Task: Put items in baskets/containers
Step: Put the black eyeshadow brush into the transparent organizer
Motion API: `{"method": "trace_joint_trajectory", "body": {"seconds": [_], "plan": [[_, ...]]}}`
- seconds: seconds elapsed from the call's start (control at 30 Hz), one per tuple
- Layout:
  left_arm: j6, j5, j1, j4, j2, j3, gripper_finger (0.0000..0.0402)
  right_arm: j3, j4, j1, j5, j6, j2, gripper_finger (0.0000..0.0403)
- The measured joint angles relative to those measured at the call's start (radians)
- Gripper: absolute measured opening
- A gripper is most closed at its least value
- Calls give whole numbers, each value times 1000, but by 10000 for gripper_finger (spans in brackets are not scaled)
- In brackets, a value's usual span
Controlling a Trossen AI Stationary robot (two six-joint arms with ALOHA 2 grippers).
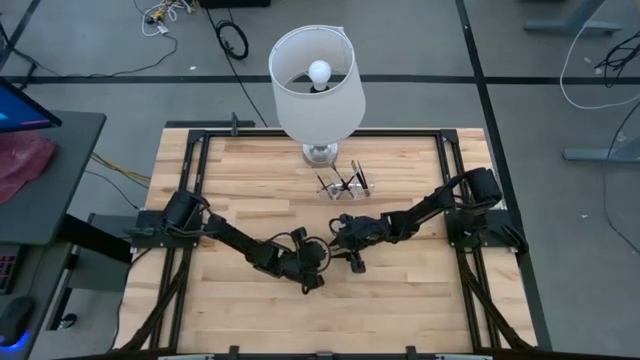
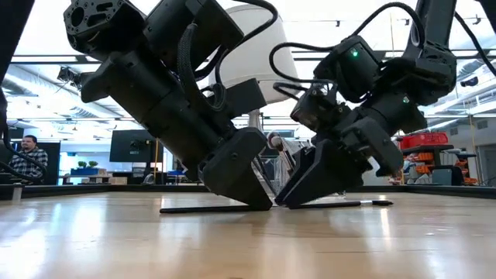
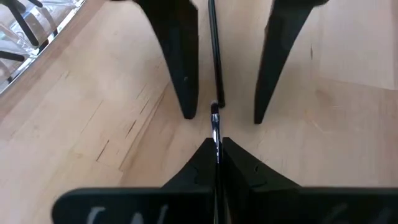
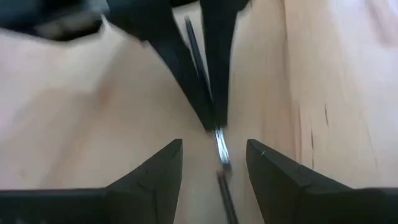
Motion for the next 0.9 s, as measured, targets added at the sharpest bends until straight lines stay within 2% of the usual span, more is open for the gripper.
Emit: {"method": "trace_joint_trajectory", "body": {"seconds": [0.3, 0.67, 0.8, 0.9], "plan": [[40, -3, 1, 43, 3, -2, 14, 2, 149, -4, 3, -13, 100, 166], [42, -26, 2, -2, -35, -3, 10, 5, 84, -26, -36, 11, 104, 33], [43, -12, -4, 3, -66, 2, 2, 3, 87, -26, -36, 3, 104, 9], [41, 3, -3, -6, -65, 0, 5, 2, 92, -26, -36, 0, 105, 6]]}}
